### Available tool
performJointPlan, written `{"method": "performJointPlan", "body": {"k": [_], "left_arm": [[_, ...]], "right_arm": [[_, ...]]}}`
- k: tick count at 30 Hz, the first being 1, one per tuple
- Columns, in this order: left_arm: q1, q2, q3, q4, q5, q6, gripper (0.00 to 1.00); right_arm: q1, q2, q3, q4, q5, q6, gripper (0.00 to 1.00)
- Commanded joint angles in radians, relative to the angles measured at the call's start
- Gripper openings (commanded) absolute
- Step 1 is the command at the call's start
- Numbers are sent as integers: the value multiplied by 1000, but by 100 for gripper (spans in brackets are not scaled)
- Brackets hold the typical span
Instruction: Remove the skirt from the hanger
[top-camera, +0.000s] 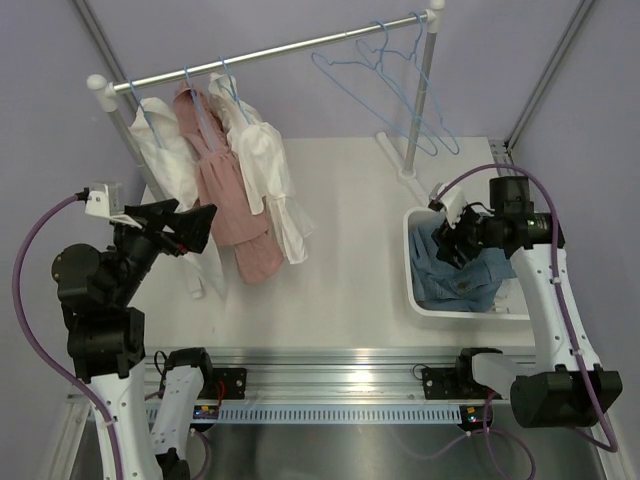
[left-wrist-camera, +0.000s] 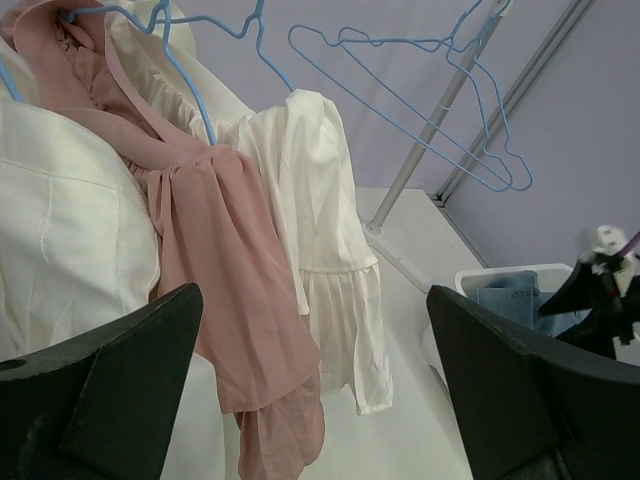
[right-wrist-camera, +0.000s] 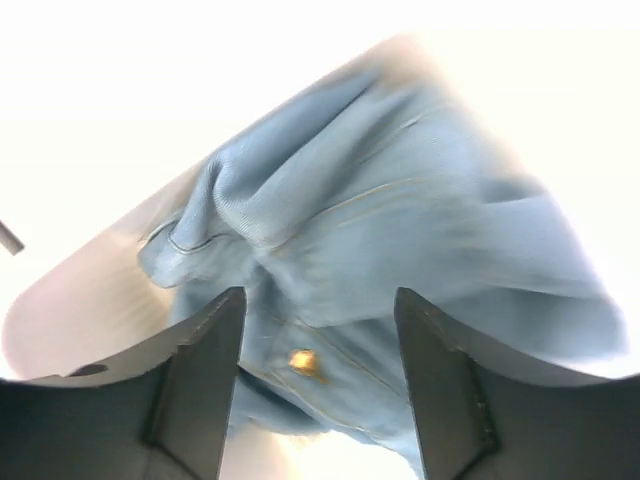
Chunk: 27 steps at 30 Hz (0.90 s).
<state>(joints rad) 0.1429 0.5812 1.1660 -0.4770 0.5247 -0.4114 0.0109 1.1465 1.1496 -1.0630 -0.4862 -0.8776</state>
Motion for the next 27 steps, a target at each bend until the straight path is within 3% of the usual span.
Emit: {"method": "performJointPlan", "body": {"k": [1,4,8,10,12,15,20,23,27], "left_arm": [[-3,12,-17,46,23,5,99],[-3,14,-16,54,18,6,99],[-3,19,-17,77,37,-1,99],[-3,25,-20,83,46,-12,99],[-2,28,-20,75,41,-18,99],[-2,20,-16,45,32,-14,99],[-3,-14,-20,-12,8,-17,99],[-3,-44,-26,-46,-9,-24,99],[-5,-78,-32,-90,-44,-30,99]], "right_arm": [[-3,-30,189,-119,17,-80,71],[-3,8,313,-146,-18,-40,72],[6,106,501,-155,-238,115,73],[50,198,623,-141,-294,268,72],[177,273,689,-124,-310,388,72],[340,338,777,-14,-256,547,72],[465,482,989,239,-97,845,70],[534,590,1078,420,51,1116,68],[615,703,1203,590,156,1221,67]]}}
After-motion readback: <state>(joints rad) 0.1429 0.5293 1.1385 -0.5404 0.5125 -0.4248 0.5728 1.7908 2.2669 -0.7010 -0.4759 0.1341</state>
